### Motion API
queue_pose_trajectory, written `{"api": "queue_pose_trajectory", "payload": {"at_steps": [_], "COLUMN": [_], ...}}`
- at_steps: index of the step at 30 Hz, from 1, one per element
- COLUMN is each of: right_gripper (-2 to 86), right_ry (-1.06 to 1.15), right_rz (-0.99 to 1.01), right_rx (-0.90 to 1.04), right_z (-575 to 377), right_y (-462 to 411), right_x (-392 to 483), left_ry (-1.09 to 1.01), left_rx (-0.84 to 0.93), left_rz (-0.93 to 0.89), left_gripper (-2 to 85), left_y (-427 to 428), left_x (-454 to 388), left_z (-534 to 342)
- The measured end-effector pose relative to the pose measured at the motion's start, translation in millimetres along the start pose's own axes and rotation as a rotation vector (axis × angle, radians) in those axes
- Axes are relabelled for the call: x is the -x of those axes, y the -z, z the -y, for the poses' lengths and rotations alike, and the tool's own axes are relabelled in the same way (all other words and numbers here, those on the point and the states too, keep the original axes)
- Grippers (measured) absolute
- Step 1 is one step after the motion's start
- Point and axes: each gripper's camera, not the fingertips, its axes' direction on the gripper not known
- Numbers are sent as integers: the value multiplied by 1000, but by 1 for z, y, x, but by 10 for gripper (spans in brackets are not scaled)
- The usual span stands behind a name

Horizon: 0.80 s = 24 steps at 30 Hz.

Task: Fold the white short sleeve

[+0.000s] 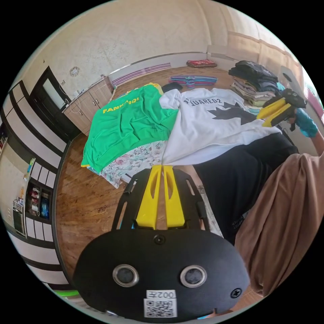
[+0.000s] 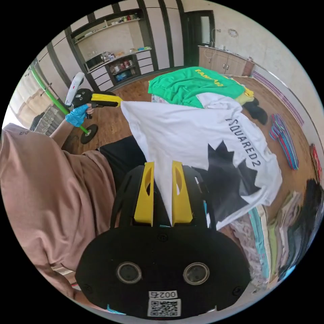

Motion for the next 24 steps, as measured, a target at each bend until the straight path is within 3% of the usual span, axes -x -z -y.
{"api": "queue_pose_trajectory", "payload": {"at_steps": [7, 15, 24], "right_gripper": [109, 124, 19], "right_ry": [-314, -455, -481], "right_rz": [-258, -68, -18], "right_rx": [-55, 54, -220], "right_z": [-149, -259, -304], "right_y": [71, 49, 88], "right_x": [-50, -91, -124], "left_ry": [36, 49, 68], "left_rx": [10, 11, 4], "left_rz": [-1, -14, -19], "left_gripper": [-10, -10, -10], "left_y": [-7, -10, -5], "left_x": [1, 3, 6], "left_z": [4, 16, 22]}}
